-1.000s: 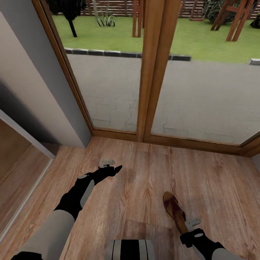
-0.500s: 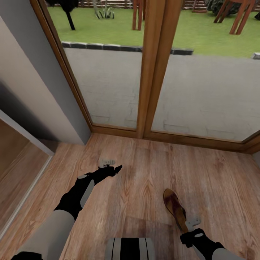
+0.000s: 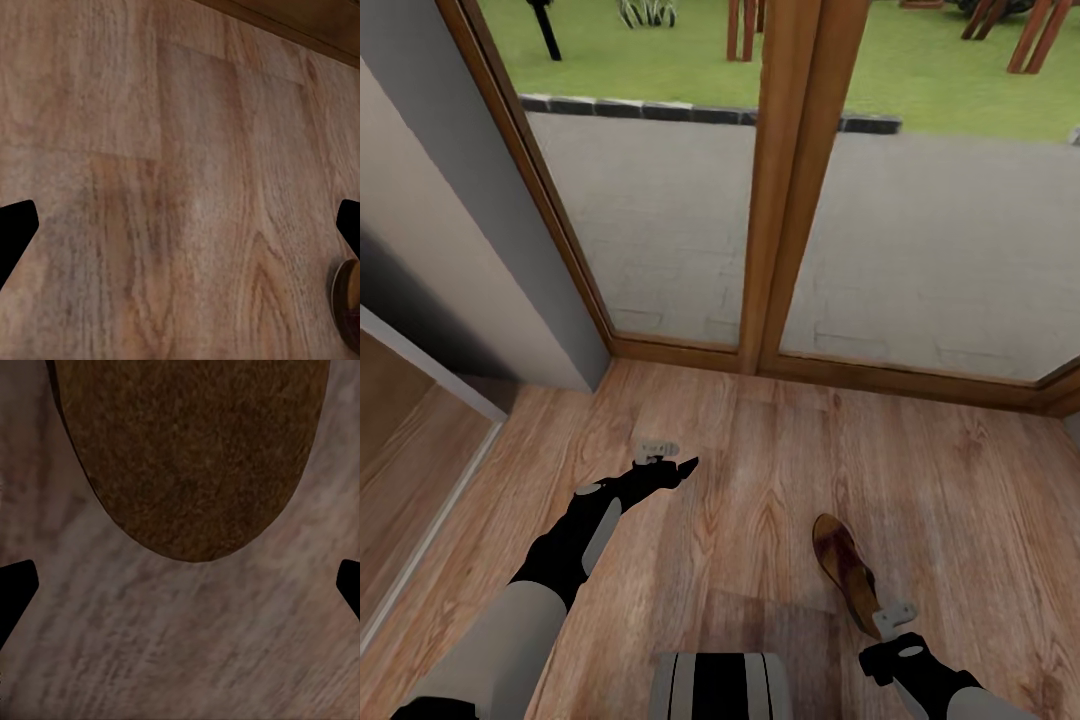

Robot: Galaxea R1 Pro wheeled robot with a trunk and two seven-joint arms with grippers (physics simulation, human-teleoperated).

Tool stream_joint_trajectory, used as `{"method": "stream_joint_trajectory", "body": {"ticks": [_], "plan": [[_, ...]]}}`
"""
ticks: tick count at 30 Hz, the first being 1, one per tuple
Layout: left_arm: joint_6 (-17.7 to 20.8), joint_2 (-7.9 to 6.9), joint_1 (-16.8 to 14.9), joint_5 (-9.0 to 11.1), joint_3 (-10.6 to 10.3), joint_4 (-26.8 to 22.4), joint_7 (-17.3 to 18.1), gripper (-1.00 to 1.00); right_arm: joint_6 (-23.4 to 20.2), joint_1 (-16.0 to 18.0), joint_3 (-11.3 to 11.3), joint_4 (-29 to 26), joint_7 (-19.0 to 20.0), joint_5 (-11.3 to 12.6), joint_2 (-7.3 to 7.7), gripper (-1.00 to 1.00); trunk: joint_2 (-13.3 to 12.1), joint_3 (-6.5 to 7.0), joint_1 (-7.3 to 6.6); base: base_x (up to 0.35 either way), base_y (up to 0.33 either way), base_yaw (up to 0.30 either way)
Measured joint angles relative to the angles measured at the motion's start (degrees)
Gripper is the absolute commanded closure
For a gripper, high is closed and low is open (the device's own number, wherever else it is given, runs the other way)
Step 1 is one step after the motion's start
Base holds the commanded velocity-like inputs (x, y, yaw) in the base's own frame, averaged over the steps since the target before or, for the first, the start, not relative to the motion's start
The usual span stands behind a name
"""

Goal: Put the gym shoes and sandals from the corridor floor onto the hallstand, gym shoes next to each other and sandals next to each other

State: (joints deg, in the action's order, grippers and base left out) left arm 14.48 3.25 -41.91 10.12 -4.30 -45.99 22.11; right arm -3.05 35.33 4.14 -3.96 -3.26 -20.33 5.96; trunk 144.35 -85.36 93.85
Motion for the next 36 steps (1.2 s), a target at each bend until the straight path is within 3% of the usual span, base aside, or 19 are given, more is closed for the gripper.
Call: {"method": "stream_joint_trajectory", "body": {"ticks": [12, 36], "plan": [[-0.06, 0.0, 0.0, 0.0, 0.08, 0.0, 0.0, -1.0, 0.01, 0.0, 0.0, 0.0, 0.01, -0.01, 0.0, -1.0, 0.0, -0.01, -0.01, 0.128, 0.0, 0.0], [-0.08, 0.0, 0.0, 0.05, 0.08, -0.01, 0.0, -1.0, 0.01, 0.0, -0.08, 0.0, 0.07, 0.0, -0.05, -1.0, 0.0, -0.01, -0.01, 0.01, 0.006, 0.0]]}}
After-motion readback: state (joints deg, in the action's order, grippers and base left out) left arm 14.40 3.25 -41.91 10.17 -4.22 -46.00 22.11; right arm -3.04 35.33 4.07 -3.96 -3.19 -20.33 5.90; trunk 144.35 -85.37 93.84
